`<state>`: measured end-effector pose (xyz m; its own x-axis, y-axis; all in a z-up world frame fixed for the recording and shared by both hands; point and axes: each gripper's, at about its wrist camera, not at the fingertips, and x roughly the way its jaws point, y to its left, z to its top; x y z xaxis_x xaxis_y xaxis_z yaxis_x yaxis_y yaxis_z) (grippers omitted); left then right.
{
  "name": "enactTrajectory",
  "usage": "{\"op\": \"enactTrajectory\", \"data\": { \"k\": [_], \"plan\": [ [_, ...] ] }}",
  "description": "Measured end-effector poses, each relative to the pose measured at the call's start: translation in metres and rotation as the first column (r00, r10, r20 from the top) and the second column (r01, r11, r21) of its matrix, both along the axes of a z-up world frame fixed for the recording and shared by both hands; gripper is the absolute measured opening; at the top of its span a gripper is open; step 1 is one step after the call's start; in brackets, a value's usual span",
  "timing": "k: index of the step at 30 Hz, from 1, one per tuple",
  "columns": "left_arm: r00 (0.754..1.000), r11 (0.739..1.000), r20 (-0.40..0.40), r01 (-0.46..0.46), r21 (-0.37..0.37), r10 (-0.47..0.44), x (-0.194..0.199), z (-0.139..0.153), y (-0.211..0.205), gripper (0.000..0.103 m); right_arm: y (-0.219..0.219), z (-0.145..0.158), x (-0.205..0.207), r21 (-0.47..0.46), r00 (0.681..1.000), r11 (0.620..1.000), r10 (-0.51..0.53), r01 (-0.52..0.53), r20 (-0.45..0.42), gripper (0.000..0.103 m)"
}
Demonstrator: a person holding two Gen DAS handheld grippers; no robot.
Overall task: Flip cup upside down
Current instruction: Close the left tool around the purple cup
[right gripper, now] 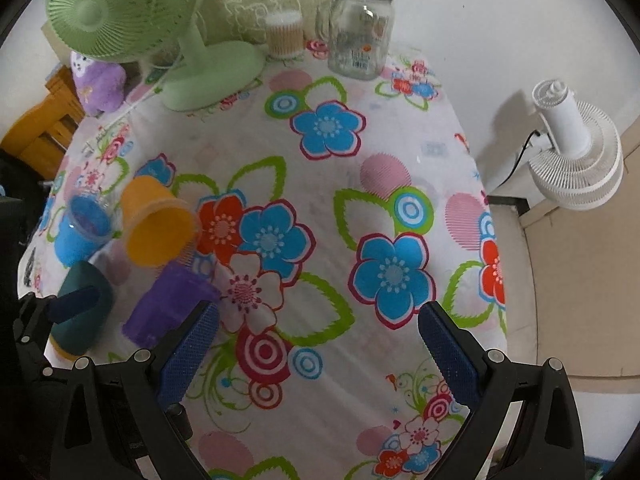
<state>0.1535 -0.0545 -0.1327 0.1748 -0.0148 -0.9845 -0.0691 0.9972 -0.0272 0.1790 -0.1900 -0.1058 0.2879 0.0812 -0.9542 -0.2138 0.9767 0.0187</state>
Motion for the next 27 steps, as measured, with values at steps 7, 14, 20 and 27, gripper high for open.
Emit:
{"op": "enactTrajectory", "data": {
  "k": [7,14,20,27],
  "plan": [
    [0.999,0.999,-0.027,0.025,0.034,-0.024,0.004,-0.019,-0.007,0.099,0.001,-0.026,0.004,0.007,0.997,1.000,-0.009,0.010,-0.073,0.101],
    [0.998,0.999,-0.043,0.049,0.015,-0.049,0.004,-0.034,-0.016,0.086,-0.002,-0.036,0.003,-0.005,0.996,1.000,-0.009,0.009,-0.093,0.101],
    [0.999,0.999,-0.029,0.041,0.016,-0.041,-0.002,-0.036,-0.017,0.075,-0.004,-0.037,-0.001,-0.009,0.995,1.000,-0.005,0.004,-0.098,0.101],
    [1.000,0.999,-0.005,-0.026,0.020,0.026,-0.020,-0.019,-0.018,0.075,-0.002,-0.025,-0.009,0.003,0.996,1.000,0.022,-0.022,-0.083,0.101]
  ]
}}
